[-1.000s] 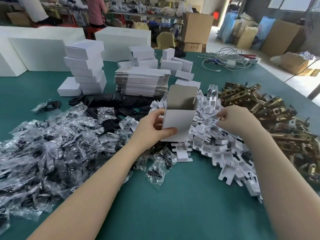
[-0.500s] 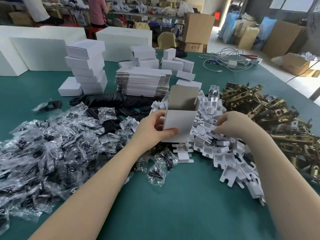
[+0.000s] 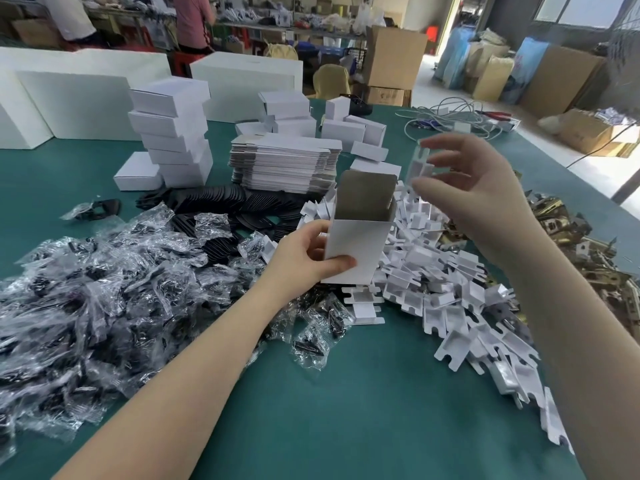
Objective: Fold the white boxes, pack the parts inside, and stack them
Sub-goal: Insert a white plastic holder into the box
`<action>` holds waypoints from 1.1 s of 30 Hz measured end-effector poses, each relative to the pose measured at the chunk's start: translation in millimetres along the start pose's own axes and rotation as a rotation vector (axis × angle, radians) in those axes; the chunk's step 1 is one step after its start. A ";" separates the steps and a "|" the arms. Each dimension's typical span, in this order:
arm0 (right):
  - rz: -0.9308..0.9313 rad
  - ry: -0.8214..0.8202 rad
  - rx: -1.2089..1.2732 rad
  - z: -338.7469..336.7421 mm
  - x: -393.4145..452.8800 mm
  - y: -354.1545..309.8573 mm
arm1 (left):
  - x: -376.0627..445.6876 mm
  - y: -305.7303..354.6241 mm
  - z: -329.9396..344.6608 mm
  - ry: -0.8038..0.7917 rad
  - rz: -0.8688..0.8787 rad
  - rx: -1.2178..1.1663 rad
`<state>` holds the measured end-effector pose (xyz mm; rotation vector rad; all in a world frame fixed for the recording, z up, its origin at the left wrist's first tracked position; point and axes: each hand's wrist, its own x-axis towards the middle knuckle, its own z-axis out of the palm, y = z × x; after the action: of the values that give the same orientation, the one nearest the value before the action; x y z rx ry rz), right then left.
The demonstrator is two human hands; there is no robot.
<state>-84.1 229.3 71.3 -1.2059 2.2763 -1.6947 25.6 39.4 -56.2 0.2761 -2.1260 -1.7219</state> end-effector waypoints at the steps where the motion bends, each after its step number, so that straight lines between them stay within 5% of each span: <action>1: -0.053 -0.024 0.025 6.8 -1.3 -5.7 | -0.1 0.2 0.1 -0.003 -0.004 -0.006; 7: -0.261 -0.006 -0.400 40.0 -2.7 0.4 | -0.1 0.9 0.9 -0.004 -0.007 -0.031; 21: -0.292 0.079 -0.593 38.0 -10.0 33.8 | 0.3 1.6 0.3 0.001 0.000 -0.003; 27: -0.088 0.312 -0.135 67.0 -29.0 52.6 | 1.1 -0.1 0.1 0.021 0.006 0.037; 30: 0.129 0.276 0.062 89.8 -40.2 64.7 | 1.0 3.8 1.0 0.041 0.027 0.019; 33: 0.072 0.210 0.039 99.7 -48.3 72.3 | 2.4 11.8 -0.5 0.077 0.038 -0.025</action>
<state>-43.0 186.7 -47.0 -0.9672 2.3549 -1.9108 24.7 40.7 -44.2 0.2878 -2.0413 -1.6877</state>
